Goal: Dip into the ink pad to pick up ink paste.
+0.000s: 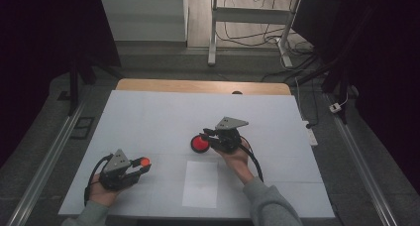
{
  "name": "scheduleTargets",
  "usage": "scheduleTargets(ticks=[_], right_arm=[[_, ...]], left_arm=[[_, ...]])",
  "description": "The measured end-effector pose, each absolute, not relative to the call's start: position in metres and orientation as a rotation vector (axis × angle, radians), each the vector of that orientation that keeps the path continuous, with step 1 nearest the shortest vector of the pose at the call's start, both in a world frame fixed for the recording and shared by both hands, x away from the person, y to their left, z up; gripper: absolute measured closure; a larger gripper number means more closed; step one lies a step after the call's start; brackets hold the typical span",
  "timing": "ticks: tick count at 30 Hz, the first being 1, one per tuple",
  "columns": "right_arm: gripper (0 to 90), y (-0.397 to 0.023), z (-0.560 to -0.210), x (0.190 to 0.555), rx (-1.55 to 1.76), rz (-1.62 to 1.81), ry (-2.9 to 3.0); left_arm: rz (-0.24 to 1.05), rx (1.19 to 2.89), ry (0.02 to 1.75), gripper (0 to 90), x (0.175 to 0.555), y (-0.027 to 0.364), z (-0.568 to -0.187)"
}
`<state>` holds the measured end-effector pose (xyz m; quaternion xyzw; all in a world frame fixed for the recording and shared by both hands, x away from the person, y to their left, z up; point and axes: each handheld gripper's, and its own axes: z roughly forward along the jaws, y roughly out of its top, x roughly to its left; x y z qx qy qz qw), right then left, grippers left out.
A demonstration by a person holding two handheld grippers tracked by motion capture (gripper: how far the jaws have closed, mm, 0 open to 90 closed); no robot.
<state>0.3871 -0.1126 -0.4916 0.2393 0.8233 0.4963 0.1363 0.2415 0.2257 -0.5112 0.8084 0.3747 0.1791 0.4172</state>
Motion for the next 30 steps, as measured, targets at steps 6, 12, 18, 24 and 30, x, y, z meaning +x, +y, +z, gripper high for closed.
scheduleTargets(ticks=[6,12,18,24,30], right_arm=[[72.9,-0.107,-0.498,0.391,0.692,1.397,2.405],[72.9,-0.102,-0.504,0.397,0.698,1.361,2.428],[73.0,-0.099,-0.507,0.398,0.695,1.325,2.451],[73.0,-0.097,-0.51,0.399,0.697,1.291,2.464],[73.0,-0.094,-0.512,0.4,0.688,1.288,2.456]], left_arm=[[0.449,2.029,0.942,65.1,0.241,0.226,-0.511],[0.448,2.029,0.943,65.0,0.241,0.226,-0.512],[0.447,2.03,0.942,65.0,0.241,0.226,-0.512],[0.45,2.029,0.942,65.0,0.241,0.226,-0.512],[0.45,2.033,0.948,65.0,0.241,0.226,-0.512]])
